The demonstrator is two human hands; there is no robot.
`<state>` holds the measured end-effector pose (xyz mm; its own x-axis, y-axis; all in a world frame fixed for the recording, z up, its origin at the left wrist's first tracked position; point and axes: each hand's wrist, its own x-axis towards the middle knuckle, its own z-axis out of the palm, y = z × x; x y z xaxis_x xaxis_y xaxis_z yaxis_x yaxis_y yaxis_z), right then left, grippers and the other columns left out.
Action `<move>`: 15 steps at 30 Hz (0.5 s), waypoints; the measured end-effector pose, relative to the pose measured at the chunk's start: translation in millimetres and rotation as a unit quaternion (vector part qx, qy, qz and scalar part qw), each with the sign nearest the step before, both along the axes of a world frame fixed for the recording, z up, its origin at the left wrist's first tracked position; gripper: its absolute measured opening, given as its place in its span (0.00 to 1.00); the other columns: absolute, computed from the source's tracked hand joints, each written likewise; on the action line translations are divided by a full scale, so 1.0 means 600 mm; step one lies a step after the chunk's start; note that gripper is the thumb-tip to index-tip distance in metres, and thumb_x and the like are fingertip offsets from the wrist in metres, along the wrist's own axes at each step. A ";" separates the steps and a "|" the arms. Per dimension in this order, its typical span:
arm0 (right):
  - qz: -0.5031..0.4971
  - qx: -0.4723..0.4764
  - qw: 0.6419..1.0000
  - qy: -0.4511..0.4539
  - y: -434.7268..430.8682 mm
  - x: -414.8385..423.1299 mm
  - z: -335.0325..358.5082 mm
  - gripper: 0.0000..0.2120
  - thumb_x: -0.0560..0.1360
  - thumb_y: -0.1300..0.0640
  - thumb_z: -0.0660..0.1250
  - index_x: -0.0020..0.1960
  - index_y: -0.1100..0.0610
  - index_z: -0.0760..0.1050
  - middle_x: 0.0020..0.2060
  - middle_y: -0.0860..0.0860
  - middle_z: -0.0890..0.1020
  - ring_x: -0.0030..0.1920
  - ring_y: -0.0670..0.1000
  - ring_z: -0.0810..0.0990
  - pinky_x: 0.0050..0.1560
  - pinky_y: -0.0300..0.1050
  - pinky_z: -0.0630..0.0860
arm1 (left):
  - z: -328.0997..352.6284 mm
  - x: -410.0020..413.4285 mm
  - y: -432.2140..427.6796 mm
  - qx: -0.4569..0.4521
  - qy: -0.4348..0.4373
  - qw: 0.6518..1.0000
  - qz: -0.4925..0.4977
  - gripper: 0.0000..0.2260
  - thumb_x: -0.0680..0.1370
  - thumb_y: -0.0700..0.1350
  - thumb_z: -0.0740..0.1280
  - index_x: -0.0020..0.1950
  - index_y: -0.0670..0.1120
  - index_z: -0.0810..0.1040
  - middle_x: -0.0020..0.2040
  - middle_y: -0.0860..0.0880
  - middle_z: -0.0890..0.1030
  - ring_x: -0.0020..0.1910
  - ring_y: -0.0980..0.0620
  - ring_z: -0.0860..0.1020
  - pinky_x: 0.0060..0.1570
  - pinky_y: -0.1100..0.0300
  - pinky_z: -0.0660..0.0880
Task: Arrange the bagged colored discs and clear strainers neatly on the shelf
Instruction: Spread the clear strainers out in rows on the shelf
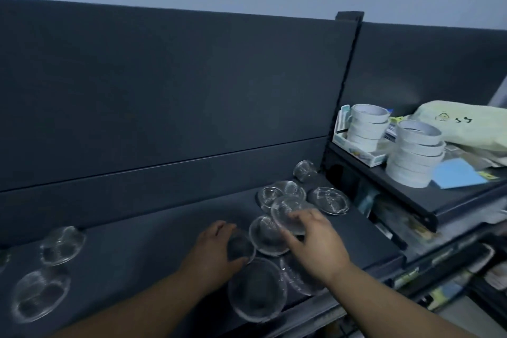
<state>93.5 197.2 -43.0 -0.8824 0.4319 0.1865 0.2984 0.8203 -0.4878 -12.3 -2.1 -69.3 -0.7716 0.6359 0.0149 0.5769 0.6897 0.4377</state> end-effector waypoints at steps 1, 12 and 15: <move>-0.003 -0.002 1.000 0.004 0.026 -0.001 -0.001 0.19 0.74 0.41 0.65 0.61 0.48 0.74 0.58 0.45 0.74 0.59 0.49 0.74 0.59 0.44 0.73 | -0.002 -0.002 0.023 -0.012 -0.011 1.000 0.009 0.36 0.71 0.60 0.69 0.75 0.51 0.60 0.73 0.52 0.62 0.71 0.51 0.63 0.70 0.59 0.61; 0.010 -0.061 0.998 0.026 0.189 -0.074 -0.005 0.18 0.73 0.43 0.68 0.60 0.48 0.76 0.56 0.45 0.76 0.55 0.47 0.76 0.53 0.41 0.72 | 0.013 -0.058 0.120 -0.046 -0.038 0.989 0.139 0.20 0.70 0.50 0.69 0.61 0.49 0.74 0.58 0.48 0.77 0.59 0.49 0.77 0.56 0.63 0.71; 0.026 -0.067 0.997 0.024 0.194 -0.099 -0.003 0.18 0.74 0.45 0.68 0.61 0.50 0.75 0.58 0.47 0.76 0.55 0.47 0.76 0.52 0.37 0.68 | 0.020 -0.068 0.124 -0.051 -0.032 0.984 0.167 0.23 0.70 0.50 0.69 0.65 0.51 0.73 0.60 0.47 0.75 0.60 0.49 0.75 0.58 0.64 0.71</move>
<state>33.9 313.7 -45.1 -0.8958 0.4094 0.1730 0.2302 0.7604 -0.6073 -53.3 72.2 -57.5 -0.9349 0.3429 -0.0917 0.2842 0.8780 0.3851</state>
